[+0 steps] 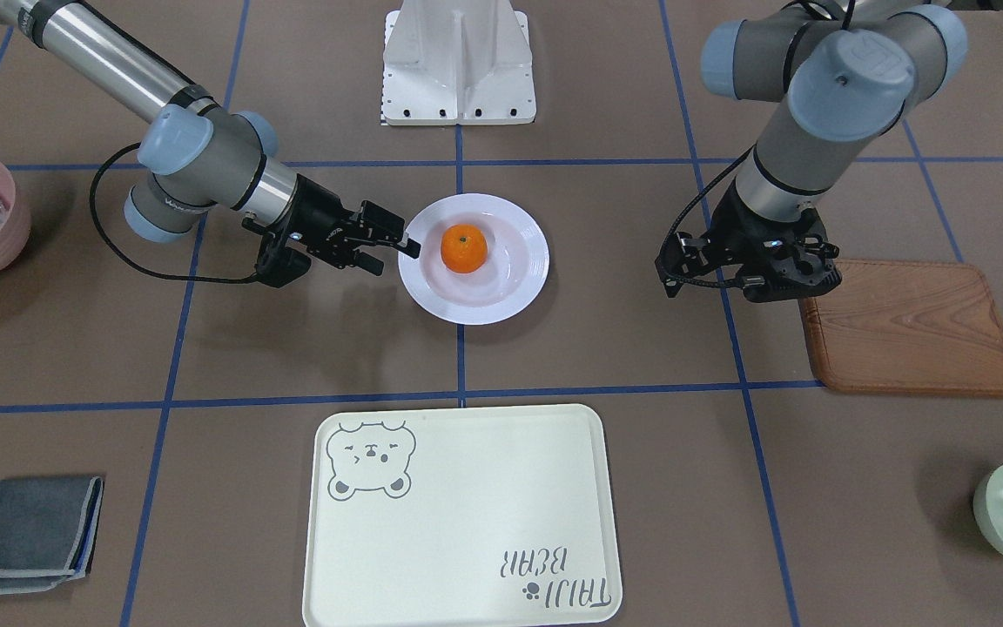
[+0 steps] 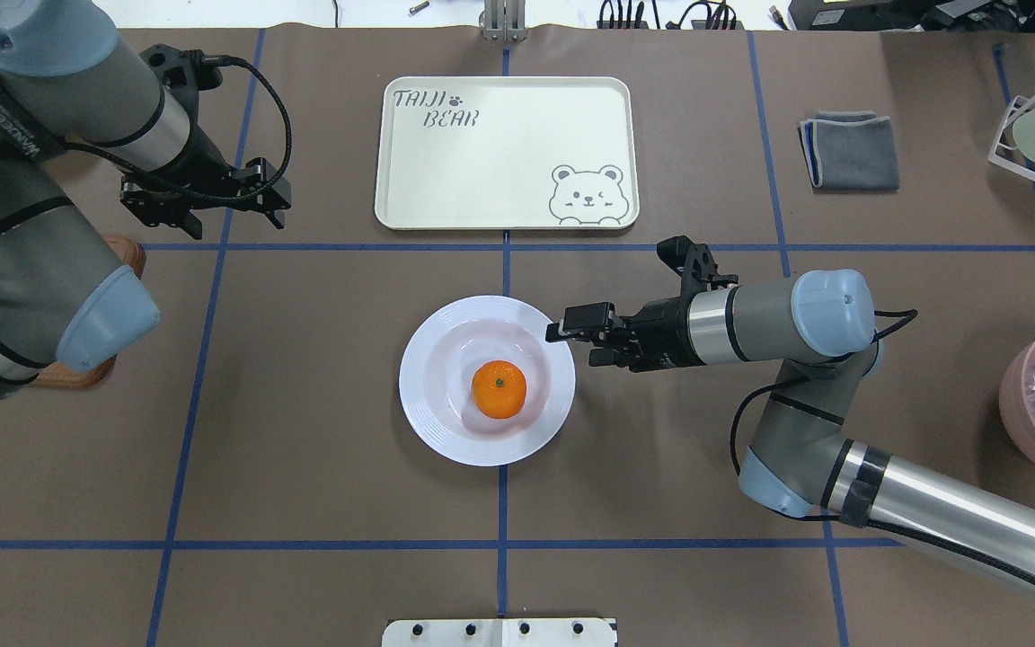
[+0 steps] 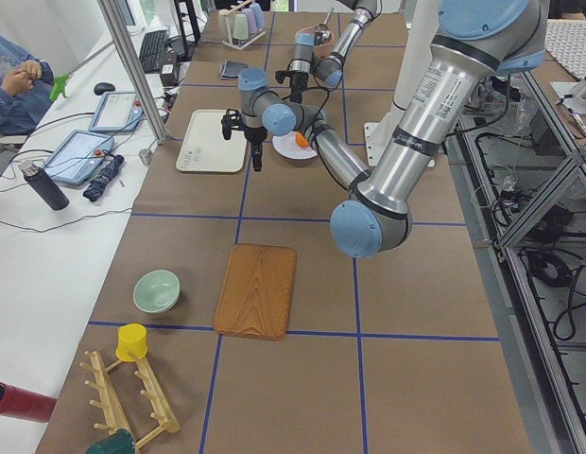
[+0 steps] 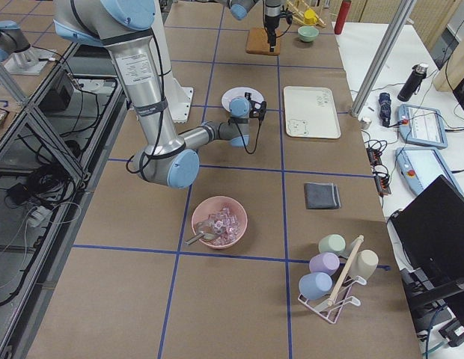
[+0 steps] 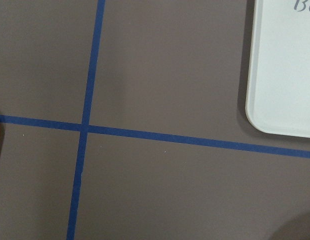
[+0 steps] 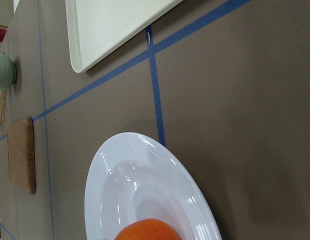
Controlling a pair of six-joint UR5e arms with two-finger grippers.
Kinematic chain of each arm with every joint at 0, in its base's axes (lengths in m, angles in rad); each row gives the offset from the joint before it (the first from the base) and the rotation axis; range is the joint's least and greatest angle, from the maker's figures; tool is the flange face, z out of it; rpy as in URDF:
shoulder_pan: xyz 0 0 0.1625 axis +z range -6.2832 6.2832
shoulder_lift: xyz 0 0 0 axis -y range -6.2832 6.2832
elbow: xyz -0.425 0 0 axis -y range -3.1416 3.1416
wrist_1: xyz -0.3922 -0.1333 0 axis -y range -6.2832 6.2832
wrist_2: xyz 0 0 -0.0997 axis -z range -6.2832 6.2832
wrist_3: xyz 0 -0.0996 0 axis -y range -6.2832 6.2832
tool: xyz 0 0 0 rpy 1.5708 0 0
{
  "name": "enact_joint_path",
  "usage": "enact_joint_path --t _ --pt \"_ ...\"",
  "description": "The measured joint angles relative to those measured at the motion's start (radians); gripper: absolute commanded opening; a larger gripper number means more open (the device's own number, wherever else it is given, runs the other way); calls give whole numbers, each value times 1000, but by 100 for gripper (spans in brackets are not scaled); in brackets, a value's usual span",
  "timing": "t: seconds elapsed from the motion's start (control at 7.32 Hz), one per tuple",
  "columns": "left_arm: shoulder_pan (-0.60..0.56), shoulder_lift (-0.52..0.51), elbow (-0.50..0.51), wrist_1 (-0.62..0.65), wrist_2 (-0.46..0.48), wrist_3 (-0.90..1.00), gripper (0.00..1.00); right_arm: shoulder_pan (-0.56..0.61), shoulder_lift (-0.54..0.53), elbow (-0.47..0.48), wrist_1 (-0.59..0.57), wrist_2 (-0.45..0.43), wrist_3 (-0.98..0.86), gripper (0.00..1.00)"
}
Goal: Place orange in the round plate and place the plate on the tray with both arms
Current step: 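Close the right gripper on the rim of the white plate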
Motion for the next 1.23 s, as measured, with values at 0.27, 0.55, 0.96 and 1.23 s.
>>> enact_joint_path --t 0.27,0.55,0.96,1.23 --pt "-1 0 0 0 0 0 98 -14 4 -5 1 0 -1 91" --pt "-1 0 -1 1 0 0 98 -23 6 -11 1 -2 -2 89" --pt "-1 0 -5 3 0 0 98 -31 13 -27 1 -4 -2 51" --pt "-2 0 -7 3 0 0 98 -33 15 -31 4 -3 -1 51"
